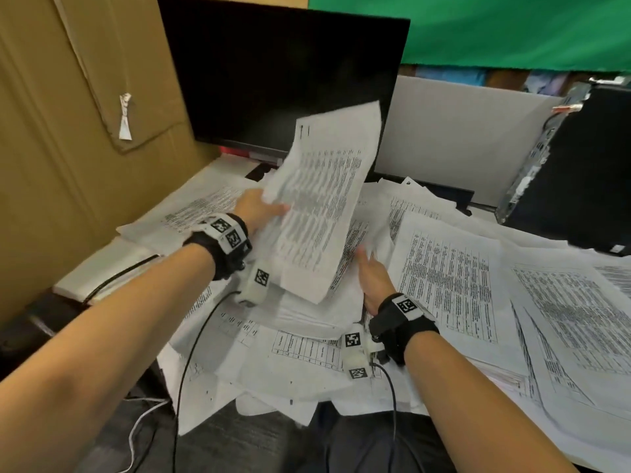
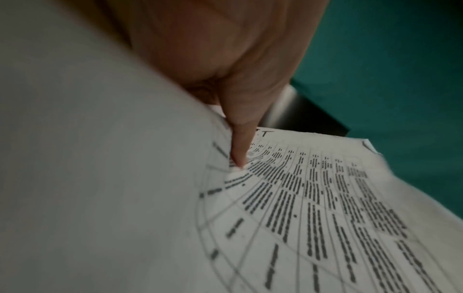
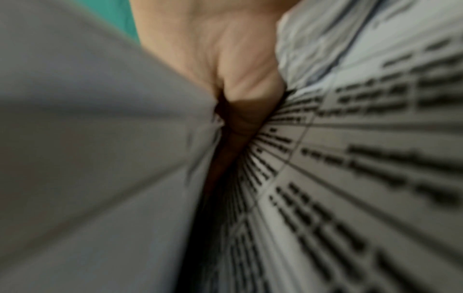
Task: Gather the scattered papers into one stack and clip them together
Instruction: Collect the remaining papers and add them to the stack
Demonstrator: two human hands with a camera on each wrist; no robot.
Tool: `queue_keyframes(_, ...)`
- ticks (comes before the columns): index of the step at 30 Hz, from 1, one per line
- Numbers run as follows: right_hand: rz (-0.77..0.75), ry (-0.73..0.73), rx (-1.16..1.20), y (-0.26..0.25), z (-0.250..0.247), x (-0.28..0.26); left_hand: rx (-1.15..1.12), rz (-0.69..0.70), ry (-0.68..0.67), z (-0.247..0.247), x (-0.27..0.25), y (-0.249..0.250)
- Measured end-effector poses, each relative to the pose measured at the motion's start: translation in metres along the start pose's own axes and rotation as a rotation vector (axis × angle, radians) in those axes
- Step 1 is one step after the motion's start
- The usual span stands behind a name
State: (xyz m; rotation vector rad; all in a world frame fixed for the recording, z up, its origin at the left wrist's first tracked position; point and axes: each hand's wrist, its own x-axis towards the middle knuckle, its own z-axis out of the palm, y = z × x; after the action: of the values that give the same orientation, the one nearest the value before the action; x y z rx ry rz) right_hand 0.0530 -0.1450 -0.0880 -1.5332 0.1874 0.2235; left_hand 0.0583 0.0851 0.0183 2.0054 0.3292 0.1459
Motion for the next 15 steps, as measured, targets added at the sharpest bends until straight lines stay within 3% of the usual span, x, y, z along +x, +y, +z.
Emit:
queue_keyframes(5, 0.054, -0.059, 0.204, -0.001, -0.002, 0.005, 0.506, -0.062, -0.167, 0.025, -0.005, -0.034)
queue_keyframes(9, -0.048, -0.105, 0.096, -0.003, -0.002, -0.003, 0.517, -0.080, -0.279, 0.018, -0.007, -0.034)
queue_keyframes(10, -0.052, -0.094, 0.059, 0.001, -0.003, 0.001, 0.451, -0.083, -0.241, 0.010, -0.006, -0.035)
queue_keyframes(12, -0.046, -0.080, 0.020, 0.006, -0.005, 0.006, 0.168, -0.135, 0.033, -0.015, -0.004, -0.043)
queue_keyframes(15, -0.042, -0.084, 0.022, 0.007, -0.006, 0.009, -0.051, -0.374, 0.654, -0.061, -0.006, -0.069)
